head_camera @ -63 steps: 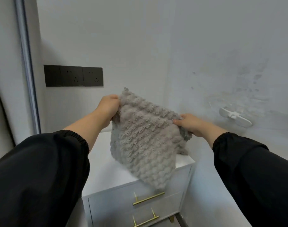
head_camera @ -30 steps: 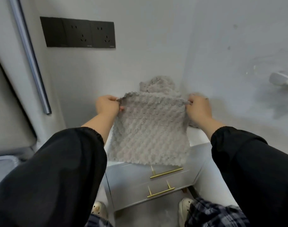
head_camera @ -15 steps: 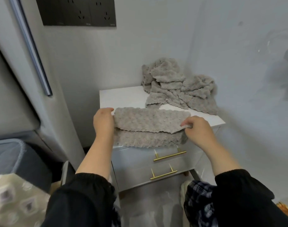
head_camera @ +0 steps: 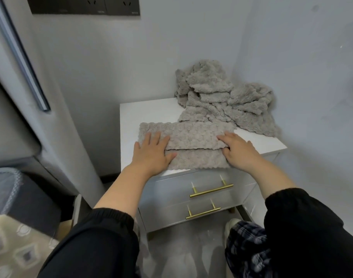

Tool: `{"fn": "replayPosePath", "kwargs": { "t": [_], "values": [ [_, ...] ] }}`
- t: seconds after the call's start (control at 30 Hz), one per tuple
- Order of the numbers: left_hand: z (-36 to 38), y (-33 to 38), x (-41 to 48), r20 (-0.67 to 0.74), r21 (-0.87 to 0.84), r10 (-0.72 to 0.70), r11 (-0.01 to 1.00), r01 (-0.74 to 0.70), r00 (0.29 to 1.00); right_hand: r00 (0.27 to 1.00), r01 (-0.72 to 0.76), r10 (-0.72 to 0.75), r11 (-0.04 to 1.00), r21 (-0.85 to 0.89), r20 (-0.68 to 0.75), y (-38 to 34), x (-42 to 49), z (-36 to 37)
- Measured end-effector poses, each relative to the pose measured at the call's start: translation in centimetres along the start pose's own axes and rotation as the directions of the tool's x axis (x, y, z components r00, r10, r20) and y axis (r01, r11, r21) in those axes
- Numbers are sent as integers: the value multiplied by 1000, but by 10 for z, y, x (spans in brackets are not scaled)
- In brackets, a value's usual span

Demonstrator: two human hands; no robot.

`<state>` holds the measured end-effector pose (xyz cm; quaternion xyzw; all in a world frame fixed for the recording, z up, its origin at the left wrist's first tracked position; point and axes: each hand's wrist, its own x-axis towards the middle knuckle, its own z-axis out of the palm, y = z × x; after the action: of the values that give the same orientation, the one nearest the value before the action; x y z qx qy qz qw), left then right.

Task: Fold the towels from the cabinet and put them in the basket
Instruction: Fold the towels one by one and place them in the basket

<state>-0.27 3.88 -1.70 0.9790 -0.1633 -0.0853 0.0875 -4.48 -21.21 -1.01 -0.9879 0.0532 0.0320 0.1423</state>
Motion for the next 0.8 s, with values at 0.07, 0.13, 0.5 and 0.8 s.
{"fn": "replayPosePath", "kwargs": {
  "t": [0.07, 0.13, 0.5, 0.8],
  "values": [
    [0, 1, 2, -80, -23, -1, 1000, -1, 997, 998, -1, 3, 1000, 28, -61, -1, 7, 3],
    [-2, 2, 3, -200, -58, -4, 998, -8, 980, 987, -2, 12, 998, 62, -160, -2, 10, 4],
    [-40, 1, -11, -610, -214, 56, 949, -233, 791, 837, 156, 37, 940, 303, -546, -9, -19, -42],
    [-33, -10, -19, -134, -56, 194, 978, -203, 972, 997, 5, 6, 990, 139, -82, 2, -33, -25]
  ]
}}
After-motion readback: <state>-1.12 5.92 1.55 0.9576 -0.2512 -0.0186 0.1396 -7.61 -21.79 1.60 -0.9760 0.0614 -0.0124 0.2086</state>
